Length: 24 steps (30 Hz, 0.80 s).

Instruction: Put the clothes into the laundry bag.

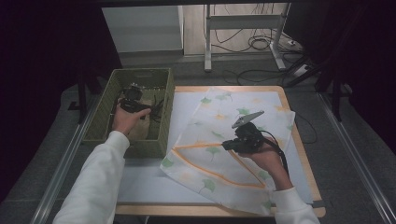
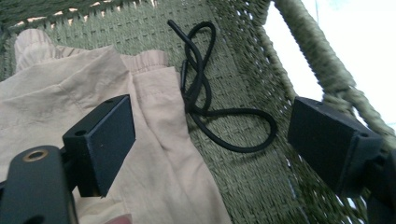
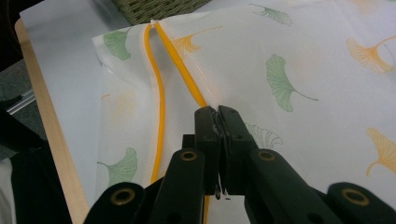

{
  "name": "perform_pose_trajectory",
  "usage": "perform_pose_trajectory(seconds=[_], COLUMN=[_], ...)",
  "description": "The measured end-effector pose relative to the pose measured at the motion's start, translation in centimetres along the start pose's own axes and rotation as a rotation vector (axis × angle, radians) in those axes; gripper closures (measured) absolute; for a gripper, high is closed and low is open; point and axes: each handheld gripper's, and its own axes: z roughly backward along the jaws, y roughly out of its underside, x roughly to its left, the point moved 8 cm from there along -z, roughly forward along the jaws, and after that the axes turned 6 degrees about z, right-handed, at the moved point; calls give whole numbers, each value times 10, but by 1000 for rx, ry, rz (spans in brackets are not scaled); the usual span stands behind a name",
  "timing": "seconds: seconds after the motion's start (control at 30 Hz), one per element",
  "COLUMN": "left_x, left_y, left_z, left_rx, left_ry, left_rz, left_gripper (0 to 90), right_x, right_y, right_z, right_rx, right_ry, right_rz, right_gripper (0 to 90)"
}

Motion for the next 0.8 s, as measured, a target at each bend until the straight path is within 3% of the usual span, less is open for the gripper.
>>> perform_pose_trajectory(seconds=[0.13,0.3,0.53,0.8], left_x=[3,9,26,37], left_y=[-2,-3,-2,2], left_z=[-1,-11,-20,-23], left_rx=[0,14,32,41], left_ry=[-2,-10,-36,-54], left_rz=[2,38,63,69], left_gripper=[145,142,133,131], right_x=[0,1,1,1], right_y=[0,0,0,0], right_z=[0,0,0,0], right_rx=[0,-1,0,3], right_ry=[-2,-1,1,2], right_rz=[0,2,1,1], right_gripper=[857,856,855,855])
